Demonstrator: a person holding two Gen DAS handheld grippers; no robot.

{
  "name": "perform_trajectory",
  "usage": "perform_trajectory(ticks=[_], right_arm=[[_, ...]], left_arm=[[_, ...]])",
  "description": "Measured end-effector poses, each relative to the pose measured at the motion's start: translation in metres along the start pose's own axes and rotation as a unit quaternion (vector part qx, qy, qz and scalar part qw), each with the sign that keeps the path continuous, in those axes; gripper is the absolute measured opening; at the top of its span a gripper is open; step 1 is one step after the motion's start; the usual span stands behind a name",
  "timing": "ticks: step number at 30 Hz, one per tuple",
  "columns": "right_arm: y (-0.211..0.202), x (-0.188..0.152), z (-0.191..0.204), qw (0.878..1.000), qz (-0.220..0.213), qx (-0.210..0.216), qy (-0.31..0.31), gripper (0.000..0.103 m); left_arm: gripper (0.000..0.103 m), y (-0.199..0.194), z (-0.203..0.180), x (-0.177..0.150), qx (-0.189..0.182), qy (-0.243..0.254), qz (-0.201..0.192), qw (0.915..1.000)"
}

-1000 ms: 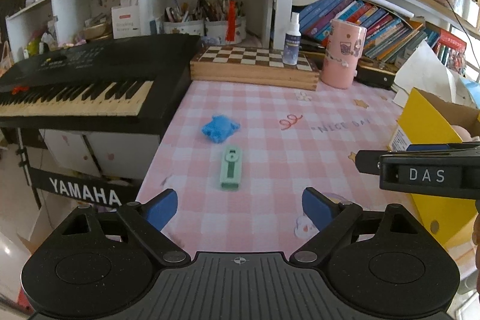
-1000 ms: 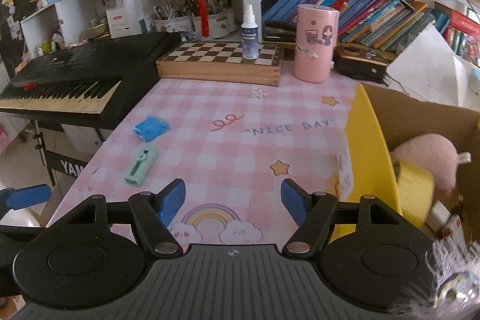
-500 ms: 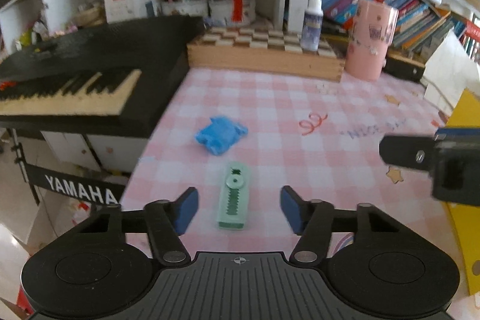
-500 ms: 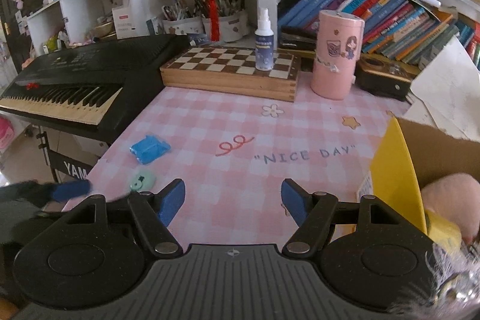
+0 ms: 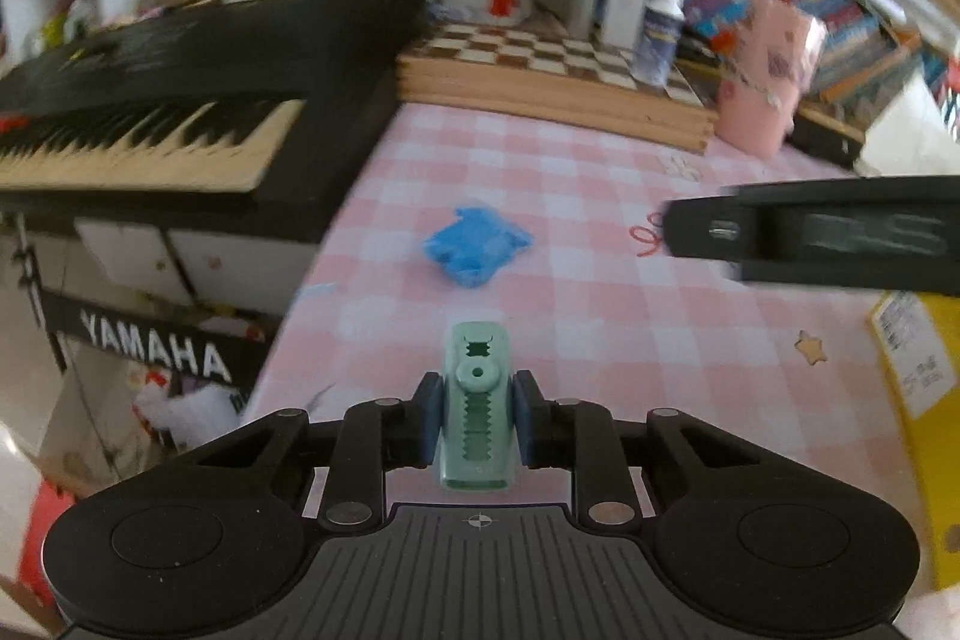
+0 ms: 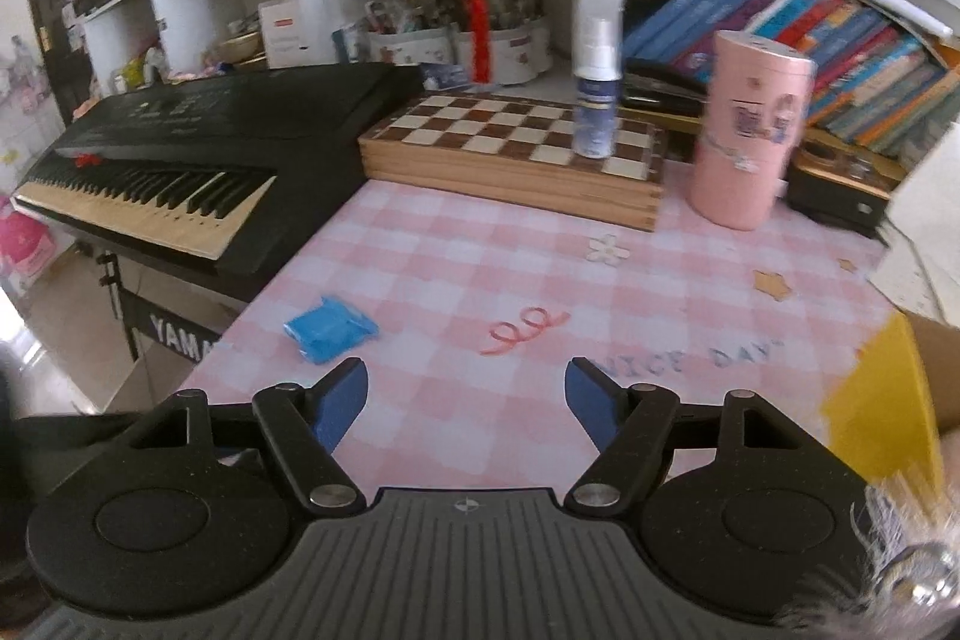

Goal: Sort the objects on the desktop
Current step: 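Grasp the mint-green clip with the left tool while the right tool approaches the blue bag, then grasp the blue plastic bag with the right tool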

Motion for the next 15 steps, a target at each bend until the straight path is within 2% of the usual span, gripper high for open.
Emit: perform_trajectory(ticks=[4,8,11,15], right_arm=[[0.034,0.01,0.032,0.998,0.026,0.026,-0.047,0.078],[0.069,0.012,0.07,0.992,0.04,0.05,-0.109,0.083],[0.089,0.012,0.085,0.988,0.032,0.056,-0.137,0.083],[0.109,0.011,0.09,0.987,0.029,0.069,-0.144,0.08]], left_arm=[[0.023,-0.03,0.027,-0.009,0.015,-0.062,-0.011,0.9979],[0.023,-0.045,0.044,-0.017,0.044,-0.099,-0.015,0.994],[0.023,-0.05,0.048,-0.016,0.057,-0.108,-0.018,0.9924],[0.023,-0.052,0.051,-0.01,0.061,-0.114,-0.028,0.9912]])
Point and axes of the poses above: each gripper's, at about its wrist camera, not at the fingertips, and y roughly the way its jaws point, z to its left, x to its top, the point moved 6 cm from there along y, roughly the way its jaws point, and after that the axes turned 6 degrees about -x, right-handed, at the moved point
